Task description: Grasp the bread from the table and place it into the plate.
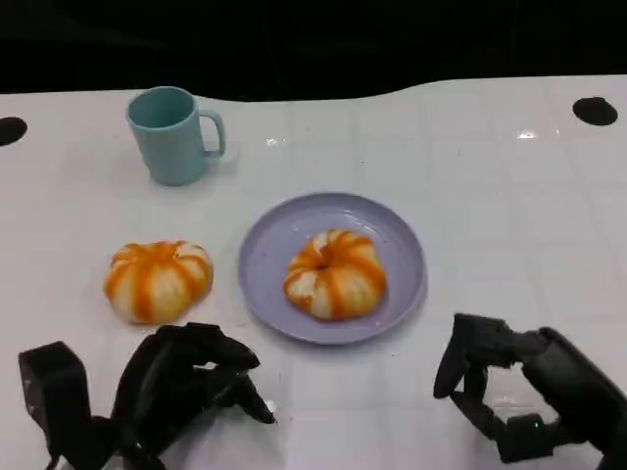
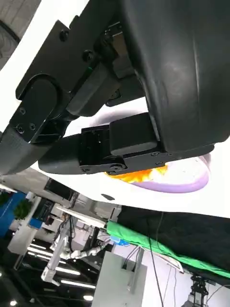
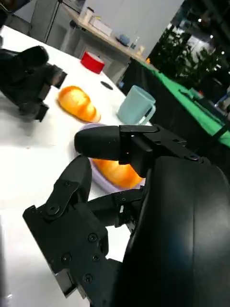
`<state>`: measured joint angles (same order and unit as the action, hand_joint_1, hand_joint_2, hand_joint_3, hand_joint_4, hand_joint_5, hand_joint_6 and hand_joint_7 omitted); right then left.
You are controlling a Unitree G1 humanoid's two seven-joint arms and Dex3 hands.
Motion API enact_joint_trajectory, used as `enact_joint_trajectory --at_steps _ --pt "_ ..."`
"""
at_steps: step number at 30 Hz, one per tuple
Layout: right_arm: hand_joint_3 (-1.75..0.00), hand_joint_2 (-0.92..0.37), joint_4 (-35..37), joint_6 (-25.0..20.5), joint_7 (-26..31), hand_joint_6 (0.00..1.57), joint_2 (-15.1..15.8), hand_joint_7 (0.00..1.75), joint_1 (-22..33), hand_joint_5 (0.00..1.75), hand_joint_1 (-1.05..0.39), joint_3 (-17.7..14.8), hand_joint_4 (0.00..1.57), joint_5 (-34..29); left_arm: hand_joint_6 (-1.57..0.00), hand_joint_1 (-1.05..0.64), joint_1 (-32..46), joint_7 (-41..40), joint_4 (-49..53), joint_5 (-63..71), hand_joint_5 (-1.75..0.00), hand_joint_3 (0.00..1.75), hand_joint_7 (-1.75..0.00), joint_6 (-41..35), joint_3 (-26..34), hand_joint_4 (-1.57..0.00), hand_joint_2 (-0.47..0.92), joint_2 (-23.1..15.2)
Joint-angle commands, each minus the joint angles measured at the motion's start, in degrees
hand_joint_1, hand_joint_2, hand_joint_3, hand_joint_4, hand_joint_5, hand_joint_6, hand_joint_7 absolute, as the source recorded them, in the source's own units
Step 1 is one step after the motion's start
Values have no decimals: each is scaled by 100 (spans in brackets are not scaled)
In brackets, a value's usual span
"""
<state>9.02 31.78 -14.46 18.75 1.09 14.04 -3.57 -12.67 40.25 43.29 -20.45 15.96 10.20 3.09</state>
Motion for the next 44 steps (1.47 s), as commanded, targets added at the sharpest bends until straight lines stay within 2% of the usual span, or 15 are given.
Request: enact_joint_trajectory --at_steps 1,17,24,35,38,41,44 --pt "-117 -53 -27 30 16 41 -38 160 147 175 -8 -149 52 -101 -157 -105 9 -7 -37 -6 -61 0 -23 2 27 -157 70 -95" --pt "-109 -48 1299 987 988 49 -91 146 -276 175 -15 -310 59 -1409 -157 -105 -4 15 -38 -30 -60 0 -23 -81 50 -157 69 -133" --pt "-107 -47 1494 1136 1237 55 -90 140 -382 174 -17 -298 61 -1633 -157 -105 -1 -3 -47 -5 -60 0 -23 -39 48 -157 69 -141" --pt "-104 -47 1626 1399 1467 57 -34 138 -431 171 -17 -288 61 -1887 -157 -105 12 34 -44 -19 -61 0 -23 -39 52 -157 70 -150" --pt "-103 -47 1749 1650 1644 57 48 138 -513 170 -16 -262 60 -2137 -157 -105 12 39 -27 -14 -60 0 -23 -21 57 -157 70 -165" --pt "-99 -48 1865 1831 1789 58 102 137 -589 169 -16 -247 61 -2315 -157 -105 8 34 -22 -25 -60 0 -23 -44 67 -157 70 -175" --pt "-95 -50 1862 1797 1746 58 103 136 -583 169 -17 -240 61 -2283 -157 -105 20 59 -73 -75 -59 0 -22 -128 79 -157 69 -179"
